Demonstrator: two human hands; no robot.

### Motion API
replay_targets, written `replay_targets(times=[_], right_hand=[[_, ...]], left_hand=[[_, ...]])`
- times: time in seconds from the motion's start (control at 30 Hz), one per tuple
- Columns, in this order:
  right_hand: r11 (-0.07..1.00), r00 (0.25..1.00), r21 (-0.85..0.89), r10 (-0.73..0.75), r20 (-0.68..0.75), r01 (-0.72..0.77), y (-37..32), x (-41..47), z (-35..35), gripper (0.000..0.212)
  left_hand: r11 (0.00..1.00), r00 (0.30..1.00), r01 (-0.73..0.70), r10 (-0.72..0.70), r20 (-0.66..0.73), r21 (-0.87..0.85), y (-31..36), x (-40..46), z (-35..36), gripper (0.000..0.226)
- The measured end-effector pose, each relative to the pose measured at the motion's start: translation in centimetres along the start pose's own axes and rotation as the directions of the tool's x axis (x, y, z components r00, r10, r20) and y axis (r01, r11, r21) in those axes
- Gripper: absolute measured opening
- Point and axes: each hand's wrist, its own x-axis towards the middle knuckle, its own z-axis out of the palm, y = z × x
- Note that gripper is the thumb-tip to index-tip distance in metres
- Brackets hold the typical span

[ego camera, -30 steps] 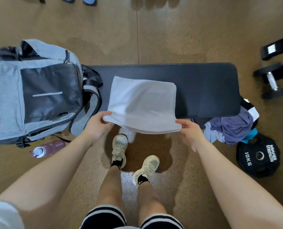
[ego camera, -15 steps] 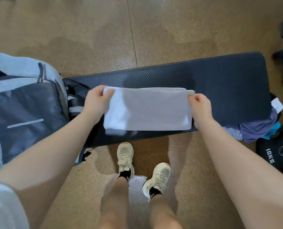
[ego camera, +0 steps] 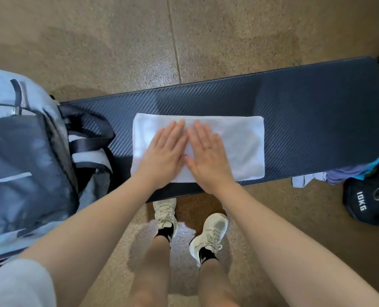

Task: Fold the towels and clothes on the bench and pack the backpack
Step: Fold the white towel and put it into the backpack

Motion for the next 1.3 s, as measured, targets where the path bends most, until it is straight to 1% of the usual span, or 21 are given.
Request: replay_targets(times=[0.03, 0.07, 0.13, 0.23, 0.33, 0.4, 0.47, 0.53, 0.57, 0.6, 0.67, 0.73, 0.8, 0.9, 0.93, 1.0, 1.1, 1.17, 1.2, 1.27, 1.3], right_hand=[[0.998, 0.997, -0.055, -0.024, 0.071, 0.028, -0.1, 0.2, 0.6, 0.066], [0.993, 0.995, -0.109, -0.034, 0.099, 0.044, 0.2, 0.3, 0.9, 0.066], [0.975, 0.996, -0.219, -0.004, 0.092, 0.024, 1.5, 0.6, 0.4, 0.066], [0.947, 0.974, -0.289, 0.186, 0.131, -0.142, 5.3, -0.1, -1.2, 0.067], [0.894, 0.919, -0.349, 0.355, 0.172, -0.28, 8.0, -1.6, -3.6, 0.067], [0.884, 0.88, -0.263, 0.439, 0.182, -0.387, 8.6, -2.1, -4.6, 0.067], [0.867, 0.849, -0.134, 0.498, 0.174, -0.481, 8.4, -2.5, -5.3, 0.064], [0.838, 0.832, -0.016, 0.544, 0.113, -0.545, 7.9, -2.8, -5.9, 0.058], [0.809, 0.808, 0.028, 0.585, 0.071, -0.588, 7.5, -2.9, -6.1, 0.054], [0.764, 0.767, 0.072, 0.64, 0.046, -0.641, 7.1, -3.0, -6.2, 0.052], [0.661, 0.675, 0.162, 0.736, 0.049, -0.732, 6.5, -3.0, -6.0, 0.048], [0.612, 0.634, 0.217, 0.772, 0.047, -0.76, 6.3, -2.9, -5.6, 0.042], [0.569, 0.602, 0.277, 0.797, 0.043, -0.774, 6.4, -2.6, -5.4, 0.04], [0.422, 0.516, 0.421, 0.846, 0.137, -0.803, 6.8, -2.1, -5.5, 0.042], [0.404, 0.527, 0.455, 0.831, 0.179, -0.793, 6.9, -2.1, -5.6, 0.041], [0.447, 0.615, 0.493, 0.747, 0.253, -0.746, 7.3, -2.4, -6.1, 0.034], [0.55, 0.712, 0.496, 0.664, 0.228, -0.672, 7.8, -3.0, -8.3, 0.027], [0.684, 0.78, 0.399, 0.608, 0.151, -0.61, 8.3, -3.3, -10.4, 0.027], [0.745, 0.811, 0.337, 0.572, 0.122, -0.576, 8.6, -3.4, -11.5, 0.028], [0.805, 0.843, 0.255, 0.526, 0.112, -0.536, 8.7, -3.6, -12.9, 0.031], [0.818, 0.854, 0.247, 0.506, 0.123, -0.52, 8.4, -3.7, -13.3, 0.033]], left_hand=[[0.999, 0.998, 0.033, -0.035, 0.056, 0.039, -0.5, -0.3, 0.5, 0.056], [0.996, 0.994, 0.066, -0.071, 0.089, 0.065, -1.1, -0.7, 1.0, 0.063], [0.991, 0.992, 0.075, -0.086, 0.094, 0.113, -1.7, -1.4, 0.8, 0.076], [0.99, 0.982, 0.069, -0.089, 0.168, 0.12, -1.8, -1.6, 0.1, 0.096], [0.982, 0.965, 0.113, -0.144, 0.217, 0.151, -1.3, -1.4, -0.3, 0.104], [0.978, 0.957, 0.132, -0.168, 0.239, 0.16, -0.9, -1.1, -0.9, 0.107], [0.973, 0.928, 0.175, -0.214, 0.305, 0.152, 0.0, -0.7, -1.5, 0.11], [0.965, 0.911, 0.219, -0.256, 0.324, 0.146, 1.2, -0.2, -2.5, 0.105], [0.968, 0.919, 0.217, -0.247, 0.309, 0.128, 1.8, 0.1, -2.9, 0.1], [0.976, 0.937, 0.176, -0.205, 0.283, 0.125, 2.3, 0.4, -3.1, 0.096], [0.993, 0.966, 0.029, -0.057, 0.254, 0.113, 3.7, 1.0, -2.9, 0.092], [0.989, 0.975, -0.103, 0.079, 0.208, 0.107, 5.0, 1.8, -2.1, 0.09], [0.982, 0.971, -0.148, 0.123, 0.203, 0.113, 6.3, 2.5, -1.5, 0.086], [0.987, 0.962, -0.119, 0.088, 0.257, 0.109, 7.5, 3.1, -0.5, 0.082], [0.989, 0.961, -0.109, 0.077, 0.267, 0.104, 7.6, 3.1, 0.0, 0.081], [0.993, 0.972, -0.064, 0.04, 0.231, 0.097, 7.8, 2.8, 1.0, 0.08], [1.0, 0.977, 0.003, -0.007, 0.213, 0.019, 9.7, 3.7, 1.3, 0.074], [0.998, 0.943, 0.052, -0.064, 0.326, 0.046, 12.0, 5.0, 1.0, 0.065], [0.993, 0.916, 0.114, -0.11, 0.386, 0.014, 13.2, 5.7, 0.6, 0.061], [0.937, 0.88, 0.296, -0.193, 0.435, -0.183, 15.3, 6.7, -0.7, 0.054], [0.857, 0.876, 0.397, -0.246, 0.415, -0.33, 16.1, 7.0, -1.8, 0.049]])
